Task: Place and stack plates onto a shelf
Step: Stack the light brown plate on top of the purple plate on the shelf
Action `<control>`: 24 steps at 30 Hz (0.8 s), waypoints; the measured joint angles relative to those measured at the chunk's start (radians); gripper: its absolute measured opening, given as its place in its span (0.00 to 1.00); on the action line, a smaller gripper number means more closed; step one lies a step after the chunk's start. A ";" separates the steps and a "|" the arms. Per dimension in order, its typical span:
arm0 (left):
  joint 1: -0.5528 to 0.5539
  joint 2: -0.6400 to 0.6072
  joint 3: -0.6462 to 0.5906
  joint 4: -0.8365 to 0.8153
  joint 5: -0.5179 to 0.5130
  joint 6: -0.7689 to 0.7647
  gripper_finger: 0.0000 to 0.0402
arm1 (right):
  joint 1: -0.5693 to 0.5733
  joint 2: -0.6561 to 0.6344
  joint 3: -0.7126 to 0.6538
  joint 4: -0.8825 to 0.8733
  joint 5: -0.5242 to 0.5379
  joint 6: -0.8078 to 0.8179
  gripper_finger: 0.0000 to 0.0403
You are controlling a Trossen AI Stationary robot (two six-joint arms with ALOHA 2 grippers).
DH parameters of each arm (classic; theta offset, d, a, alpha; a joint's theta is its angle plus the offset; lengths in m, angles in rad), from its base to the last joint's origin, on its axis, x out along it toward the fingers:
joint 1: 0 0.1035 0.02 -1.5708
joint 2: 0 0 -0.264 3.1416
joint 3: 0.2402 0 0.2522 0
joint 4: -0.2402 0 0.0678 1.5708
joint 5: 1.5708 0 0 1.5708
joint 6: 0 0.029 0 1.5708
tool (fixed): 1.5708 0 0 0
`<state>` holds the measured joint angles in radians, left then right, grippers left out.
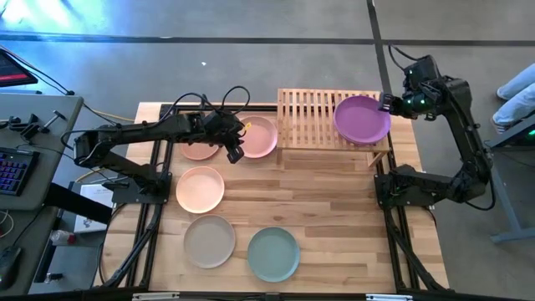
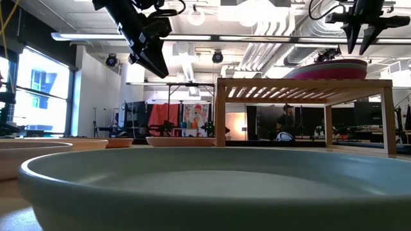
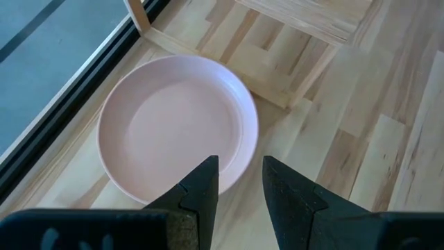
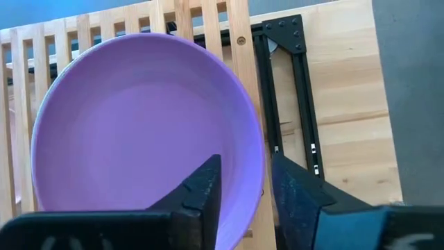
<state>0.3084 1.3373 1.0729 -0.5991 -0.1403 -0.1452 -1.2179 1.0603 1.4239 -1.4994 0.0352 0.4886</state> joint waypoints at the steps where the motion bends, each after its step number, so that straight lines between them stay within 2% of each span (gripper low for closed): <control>1: 0.000 0.000 0.000 0.000 0.000 0.000 0.25 | 0.000 0.000 0.000 0.000 -0.008 0.000 0.27; 5: 0.001 0.000 0.000 -0.001 0.000 0.006 0.25 | 0.000 -0.001 0.000 0.013 -0.128 -0.019 0.27; 11: 0.033 0.016 0.000 -0.003 0.025 0.077 0.25 | 0.010 -0.001 0.000 0.099 -0.455 -0.026 0.27; 14: 0.052 0.040 0.000 -0.001 0.072 0.105 0.25 | 0.055 -0.001 0.000 0.170 -0.572 -0.017 0.27; 17: 0.060 0.082 0.000 -0.002 0.130 0.171 0.25 | 0.112 -0.001 0.001 0.230 -0.614 -0.011 0.27; 24: 0.058 0.194 0.000 -0.003 0.162 0.297 0.25 | 0.227 -0.001 0.001 0.381 -0.612 0.031 0.27</control>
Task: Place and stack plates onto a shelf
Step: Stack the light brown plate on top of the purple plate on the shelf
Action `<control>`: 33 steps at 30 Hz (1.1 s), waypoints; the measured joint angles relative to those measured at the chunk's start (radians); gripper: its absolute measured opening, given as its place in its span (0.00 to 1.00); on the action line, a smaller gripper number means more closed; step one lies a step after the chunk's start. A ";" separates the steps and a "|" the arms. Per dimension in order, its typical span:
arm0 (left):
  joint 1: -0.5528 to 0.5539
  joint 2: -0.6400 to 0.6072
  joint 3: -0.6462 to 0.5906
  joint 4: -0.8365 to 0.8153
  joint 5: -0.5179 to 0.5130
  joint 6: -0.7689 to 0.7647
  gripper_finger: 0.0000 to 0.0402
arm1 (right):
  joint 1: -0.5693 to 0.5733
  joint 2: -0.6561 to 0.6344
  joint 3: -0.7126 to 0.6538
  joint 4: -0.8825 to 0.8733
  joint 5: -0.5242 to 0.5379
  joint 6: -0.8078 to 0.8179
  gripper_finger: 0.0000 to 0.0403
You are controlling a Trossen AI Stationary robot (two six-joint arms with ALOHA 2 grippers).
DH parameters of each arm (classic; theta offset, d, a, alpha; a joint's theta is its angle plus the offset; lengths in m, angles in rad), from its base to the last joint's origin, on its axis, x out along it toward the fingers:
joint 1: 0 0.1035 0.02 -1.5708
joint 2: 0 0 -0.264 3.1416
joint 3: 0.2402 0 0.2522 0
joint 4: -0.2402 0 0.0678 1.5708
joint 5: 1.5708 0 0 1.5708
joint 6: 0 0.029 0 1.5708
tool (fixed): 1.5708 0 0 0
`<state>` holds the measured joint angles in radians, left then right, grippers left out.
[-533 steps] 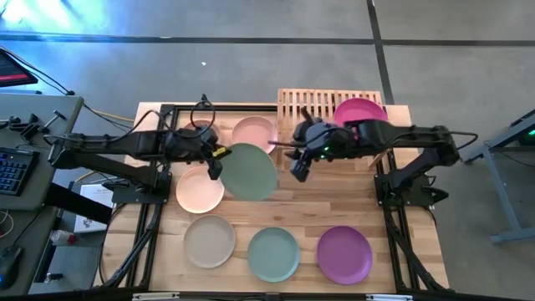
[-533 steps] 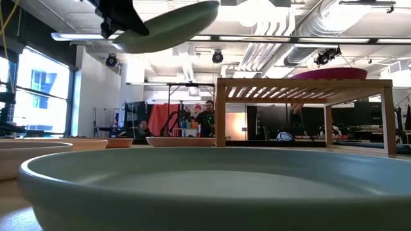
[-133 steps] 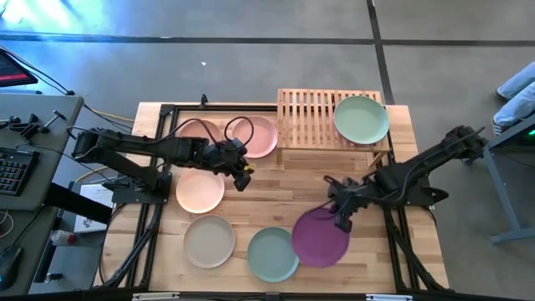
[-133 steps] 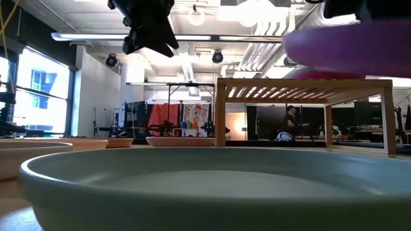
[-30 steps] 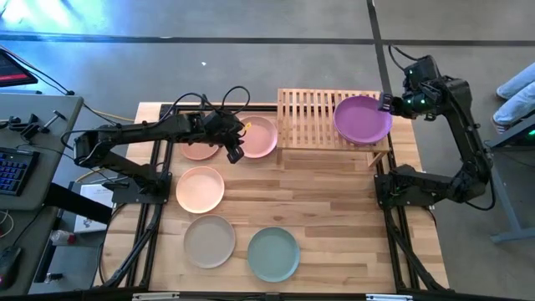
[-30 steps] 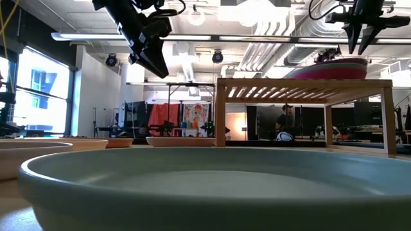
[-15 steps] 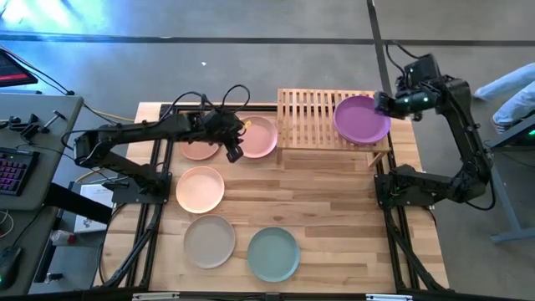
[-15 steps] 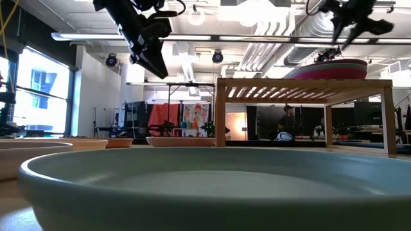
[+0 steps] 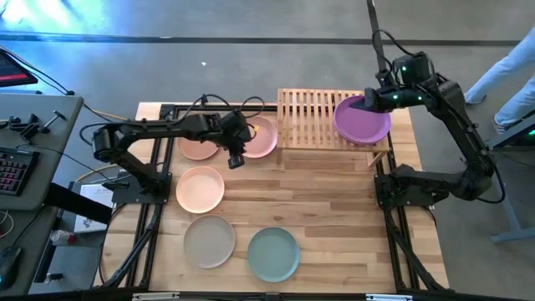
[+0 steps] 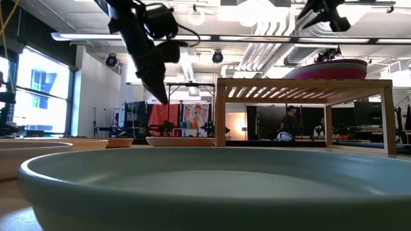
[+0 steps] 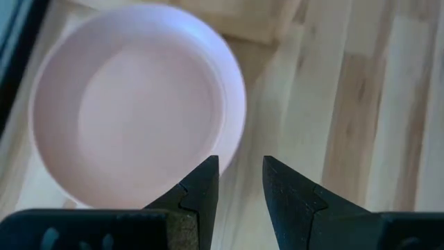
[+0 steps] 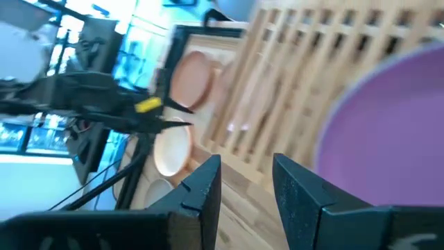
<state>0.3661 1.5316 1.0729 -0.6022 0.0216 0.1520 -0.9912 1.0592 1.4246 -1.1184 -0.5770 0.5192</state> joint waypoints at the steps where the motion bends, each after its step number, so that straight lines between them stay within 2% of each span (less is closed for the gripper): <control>1: 0.000 0.015 0.000 0.000 0.000 0.001 0.25 | 0.012 0.000 0.000 0.019 0.000 -0.001 0.27; 12: 0.000 0.143 0.000 0.031 -0.008 0.164 0.25 | 0.093 0.000 0.000 0.096 0.022 -0.030 0.27; 33: 0.000 0.291 0.000 0.109 -0.015 0.195 0.25 | 0.104 0.000 0.000 0.095 0.025 -0.083 0.27</control>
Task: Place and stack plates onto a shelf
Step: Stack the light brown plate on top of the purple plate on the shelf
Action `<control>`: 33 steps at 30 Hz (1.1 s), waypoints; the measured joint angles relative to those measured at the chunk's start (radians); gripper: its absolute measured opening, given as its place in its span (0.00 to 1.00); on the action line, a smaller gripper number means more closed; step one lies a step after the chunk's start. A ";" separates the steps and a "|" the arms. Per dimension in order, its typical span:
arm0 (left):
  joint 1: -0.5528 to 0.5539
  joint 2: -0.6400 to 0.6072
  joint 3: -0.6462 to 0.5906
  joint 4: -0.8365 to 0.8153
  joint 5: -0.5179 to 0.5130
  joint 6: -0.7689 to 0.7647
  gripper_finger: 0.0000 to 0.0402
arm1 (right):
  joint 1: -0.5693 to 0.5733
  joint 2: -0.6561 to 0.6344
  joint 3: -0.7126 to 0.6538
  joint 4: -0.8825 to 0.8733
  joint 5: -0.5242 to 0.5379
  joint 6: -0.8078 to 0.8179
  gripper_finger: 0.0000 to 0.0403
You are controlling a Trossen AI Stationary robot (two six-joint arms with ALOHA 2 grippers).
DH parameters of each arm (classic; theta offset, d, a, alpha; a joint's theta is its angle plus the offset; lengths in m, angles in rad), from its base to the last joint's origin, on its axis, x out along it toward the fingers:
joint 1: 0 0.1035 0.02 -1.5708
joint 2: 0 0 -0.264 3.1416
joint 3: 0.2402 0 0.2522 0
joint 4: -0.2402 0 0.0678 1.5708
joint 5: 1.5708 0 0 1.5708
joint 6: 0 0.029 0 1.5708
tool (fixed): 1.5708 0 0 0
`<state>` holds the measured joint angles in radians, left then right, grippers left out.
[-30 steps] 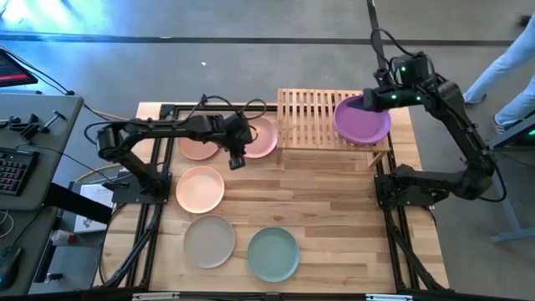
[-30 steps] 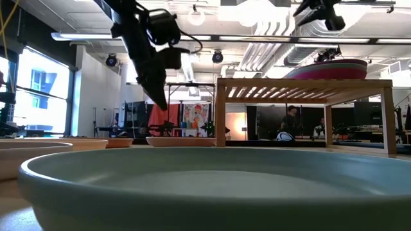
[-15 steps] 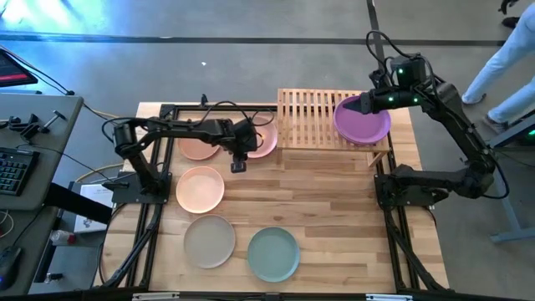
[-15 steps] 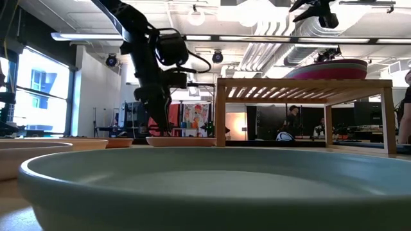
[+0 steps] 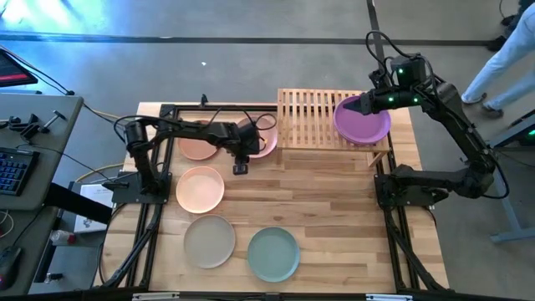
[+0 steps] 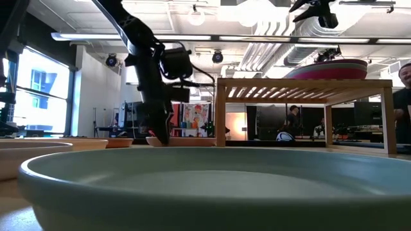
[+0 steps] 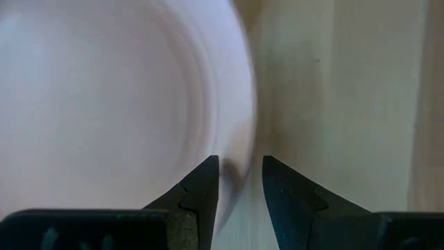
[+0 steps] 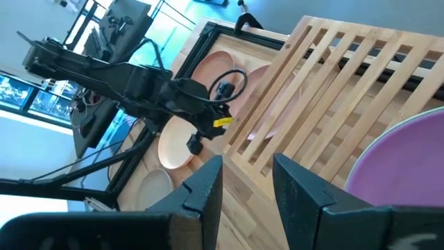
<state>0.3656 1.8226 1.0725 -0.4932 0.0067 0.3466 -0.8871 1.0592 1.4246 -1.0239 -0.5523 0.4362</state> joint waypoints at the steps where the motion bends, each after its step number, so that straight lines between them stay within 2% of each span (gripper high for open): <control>1: 0.000 0.004 0.000 0.000 -0.010 -0.010 0.25 | 0.000 0.000 0.000 0.000 0.000 0.000 0.27; 8: 0.000 0.015 0.000 0.001 -0.069 -0.027 0.22 | 0.000 0.000 0.000 -0.002 0.000 0.000 0.27; 16: -0.009 0.006 0.002 -0.010 -0.090 -0.023 0.02 | 0.000 0.000 0.000 -0.003 0.033 0.009 0.27; 26: -0.058 -0.097 0.000 -0.078 -0.123 -0.023 0.01 | 0.015 0.000 0.000 0.024 0.036 0.026 0.27; 33: -0.079 -0.239 0.000 -0.142 -0.167 -0.058 0.00 | 0.106 0.000 0.000 0.192 0.035 0.036 0.27</control>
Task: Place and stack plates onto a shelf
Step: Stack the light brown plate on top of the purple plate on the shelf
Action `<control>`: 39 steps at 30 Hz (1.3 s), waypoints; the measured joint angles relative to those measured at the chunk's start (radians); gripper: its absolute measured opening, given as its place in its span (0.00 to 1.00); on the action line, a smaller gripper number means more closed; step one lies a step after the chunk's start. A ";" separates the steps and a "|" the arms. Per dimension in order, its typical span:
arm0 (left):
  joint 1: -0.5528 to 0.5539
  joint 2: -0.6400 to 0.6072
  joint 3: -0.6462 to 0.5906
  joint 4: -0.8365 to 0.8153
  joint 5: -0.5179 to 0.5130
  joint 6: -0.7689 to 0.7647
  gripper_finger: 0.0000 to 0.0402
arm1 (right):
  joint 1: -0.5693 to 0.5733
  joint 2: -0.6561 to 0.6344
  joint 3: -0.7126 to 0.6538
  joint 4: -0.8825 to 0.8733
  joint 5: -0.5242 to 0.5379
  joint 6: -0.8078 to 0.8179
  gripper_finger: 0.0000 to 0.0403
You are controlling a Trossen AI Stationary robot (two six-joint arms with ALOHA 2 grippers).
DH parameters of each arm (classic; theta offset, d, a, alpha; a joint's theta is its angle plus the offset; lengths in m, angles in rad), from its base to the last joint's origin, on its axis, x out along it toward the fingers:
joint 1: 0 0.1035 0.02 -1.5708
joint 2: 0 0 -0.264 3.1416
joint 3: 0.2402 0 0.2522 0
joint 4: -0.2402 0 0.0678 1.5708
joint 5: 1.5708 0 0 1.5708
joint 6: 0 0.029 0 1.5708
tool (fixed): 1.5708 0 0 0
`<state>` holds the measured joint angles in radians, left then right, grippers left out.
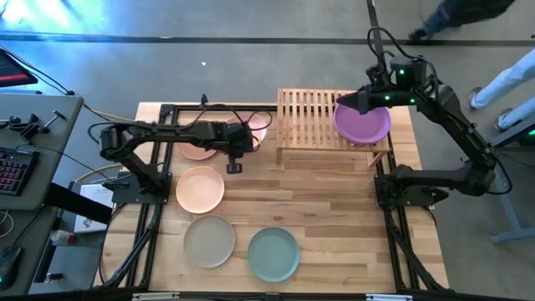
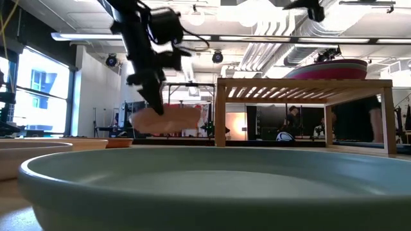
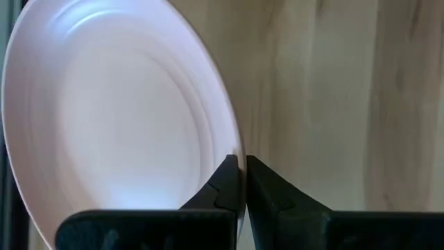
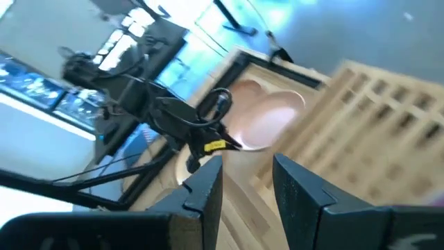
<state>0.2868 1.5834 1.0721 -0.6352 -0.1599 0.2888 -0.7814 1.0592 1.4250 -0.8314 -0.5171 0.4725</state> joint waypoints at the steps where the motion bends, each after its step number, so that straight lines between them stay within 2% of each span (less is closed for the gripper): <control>1: -0.003 -0.022 0.000 -0.006 -0.007 -0.006 0.00 | 0.014 0.000 0.000 0.024 0.000 0.004 0.27; 6: -0.022 -0.130 0.000 -0.051 -0.040 0.000 0.00 | 0.088 0.000 0.000 0.106 0.015 0.028 0.27; 14: -0.102 -0.284 0.000 -0.096 -0.050 0.088 0.00 | 0.235 0.002 0.000 0.111 0.178 0.085 0.27; 21: -0.206 -0.362 0.000 -0.109 -0.074 0.141 0.00 | 0.389 0.032 0.000 0.109 0.314 0.177 0.27; 30: -0.356 -0.360 0.080 -0.213 -0.149 0.211 0.00 | 0.560 0.164 0.000 0.094 0.396 0.292 0.27; 39: -0.430 -0.322 0.117 -0.274 -0.171 0.324 0.00 | 0.649 0.295 0.000 0.095 0.522 0.380 0.27</control>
<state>-0.1429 1.2614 1.1888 -0.9093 -0.3313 0.6125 -0.1328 1.3542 1.4254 -0.7364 0.0046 0.8522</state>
